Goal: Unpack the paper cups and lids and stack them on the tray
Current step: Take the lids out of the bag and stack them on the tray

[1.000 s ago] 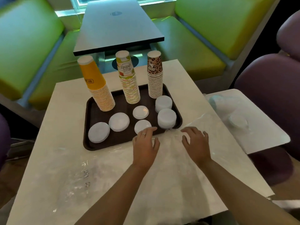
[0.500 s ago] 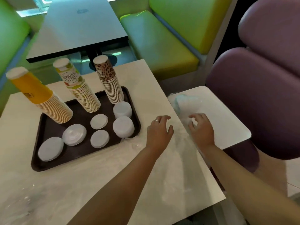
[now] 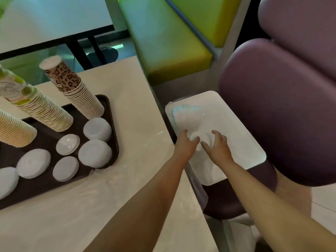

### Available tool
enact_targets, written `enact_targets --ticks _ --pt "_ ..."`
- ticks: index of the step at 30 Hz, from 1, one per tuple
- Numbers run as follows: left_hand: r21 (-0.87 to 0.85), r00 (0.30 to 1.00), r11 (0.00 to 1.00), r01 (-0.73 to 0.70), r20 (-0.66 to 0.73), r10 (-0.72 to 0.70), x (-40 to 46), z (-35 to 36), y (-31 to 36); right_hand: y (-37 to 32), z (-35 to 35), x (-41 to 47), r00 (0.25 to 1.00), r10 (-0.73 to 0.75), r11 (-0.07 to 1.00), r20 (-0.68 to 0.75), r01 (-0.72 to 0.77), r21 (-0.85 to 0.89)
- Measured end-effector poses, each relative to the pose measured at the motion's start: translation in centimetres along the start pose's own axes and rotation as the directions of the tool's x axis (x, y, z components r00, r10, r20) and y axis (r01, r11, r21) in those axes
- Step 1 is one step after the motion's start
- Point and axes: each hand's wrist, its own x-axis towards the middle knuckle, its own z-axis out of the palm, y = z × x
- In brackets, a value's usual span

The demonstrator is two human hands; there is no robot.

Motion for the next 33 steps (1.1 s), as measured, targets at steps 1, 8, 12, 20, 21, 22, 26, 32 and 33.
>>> enact_targets --ticks 1,8,12,20,21,22,26,32,33 --pt "-0.056 0.998 0.997 0.053 -0.01 -0.054 0.6 0.3 -0.2 0.3 -0.1 0.3 1.0 0.011 1.0 0.019 -0.011 0.014" --pt "-0.174 0.953 0.938 0.301 0.018 -0.302 3.7 2.1 -1.5 1.6 -0.1 2.0 0.983 0.062 0.993 0.176 -0.079 0.09" --pt "-0.158 0.943 0.93 0.333 0.033 -0.332 3.8 3.1 -2.1 2.1 0.4 2.0 0.966 0.072 0.989 0.249 -0.101 0.105" --pt "-0.316 0.966 0.913 0.257 0.118 -0.231 2.8 3.0 -1.9 2.0 -0.4 0.2 0.986 0.048 0.974 0.159 -0.082 0.213" --pt "-0.319 0.972 0.919 0.23 0.12 -0.201 2.6 2.7 -1.9 1.8 -0.6 -0.1 0.99 0.045 0.969 0.13 -0.075 0.235" --pt "-0.316 0.977 0.926 0.206 0.122 -0.176 2.3 2.5 -1.9 1.6 -0.8 -0.5 0.994 0.036 0.965 0.1 -0.06 0.255" --pt "-0.272 0.982 0.952 0.142 0.162 -0.1 0.3 1.3 -0.8 -0.1 -1.4 -2.5 0.999 0.041 0.945 0.028 -0.048 0.323" --pt "-0.272 0.997 0.96 -0.072 -0.034 0.065 -3.9 -2.8 0.3 -4.7 -1.9 -6.3 0.999 -0.047 0.89 -0.005 0.044 0.455" --pt "-0.22 0.991 0.968 -0.117 -0.095 0.098 -4.8 -3.9 0.5 -5.7 -1.8 -7.0 0.997 -0.074 0.882 -0.01 0.07 0.467"
